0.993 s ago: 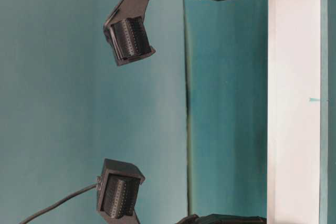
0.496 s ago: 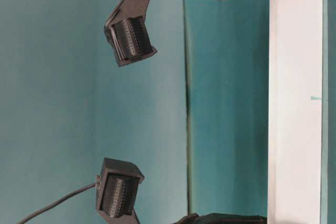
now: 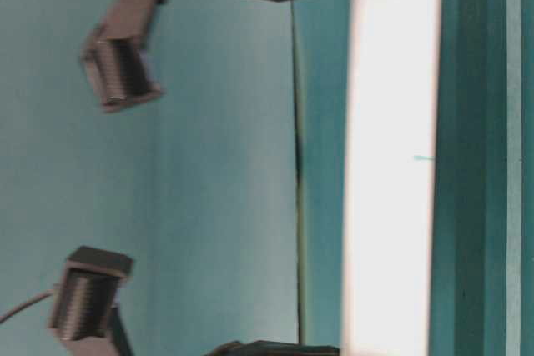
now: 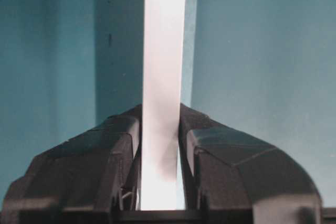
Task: Lift a wooden board with both hands.
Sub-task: 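Lift the board with both grippers and pull it back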
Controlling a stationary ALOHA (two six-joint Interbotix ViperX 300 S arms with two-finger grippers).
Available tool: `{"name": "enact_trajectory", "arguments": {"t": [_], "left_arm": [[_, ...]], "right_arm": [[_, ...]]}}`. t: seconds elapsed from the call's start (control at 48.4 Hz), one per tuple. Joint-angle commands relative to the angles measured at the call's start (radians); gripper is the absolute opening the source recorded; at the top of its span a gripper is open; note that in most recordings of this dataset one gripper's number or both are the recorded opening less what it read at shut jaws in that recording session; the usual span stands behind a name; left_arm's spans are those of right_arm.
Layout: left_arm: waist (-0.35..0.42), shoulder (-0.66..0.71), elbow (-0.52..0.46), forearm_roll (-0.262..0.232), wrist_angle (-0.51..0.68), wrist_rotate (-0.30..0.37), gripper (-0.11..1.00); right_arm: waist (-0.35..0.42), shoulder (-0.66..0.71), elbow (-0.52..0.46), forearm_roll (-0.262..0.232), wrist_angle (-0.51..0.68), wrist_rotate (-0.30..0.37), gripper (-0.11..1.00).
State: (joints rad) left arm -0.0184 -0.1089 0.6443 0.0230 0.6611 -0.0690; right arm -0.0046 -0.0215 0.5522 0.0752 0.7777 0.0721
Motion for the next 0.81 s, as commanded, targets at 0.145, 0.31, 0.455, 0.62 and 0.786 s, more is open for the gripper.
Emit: {"name": "enact_trajectory", "arguments": {"t": [0.145,0.31,0.455,0.62,0.786], "left_arm": [[0.011,-0.071,-0.075,0.000,0.101,0.002,0.17],[0.029,-0.100,-0.129,0.000,0.164,0.003,0.17],[0.035,-0.107,-0.175,0.000,0.225,0.009,0.17],[0.035,-0.110,-0.224,-0.002,0.295,0.014,0.17],[0.038,-0.123,-0.262,0.000,0.330,0.014,0.17]], "right_arm": [[-0.018,-0.081,-0.052,0.002,0.101,0.000,0.22],[-0.026,-0.101,-0.087,0.003,0.163,0.000,0.22],[-0.031,-0.104,-0.144,0.002,0.244,-0.002,0.22],[-0.040,-0.106,-0.207,0.003,0.330,-0.009,0.22],[-0.040,-0.110,-0.249,0.002,0.368,-0.009,0.22]]}}
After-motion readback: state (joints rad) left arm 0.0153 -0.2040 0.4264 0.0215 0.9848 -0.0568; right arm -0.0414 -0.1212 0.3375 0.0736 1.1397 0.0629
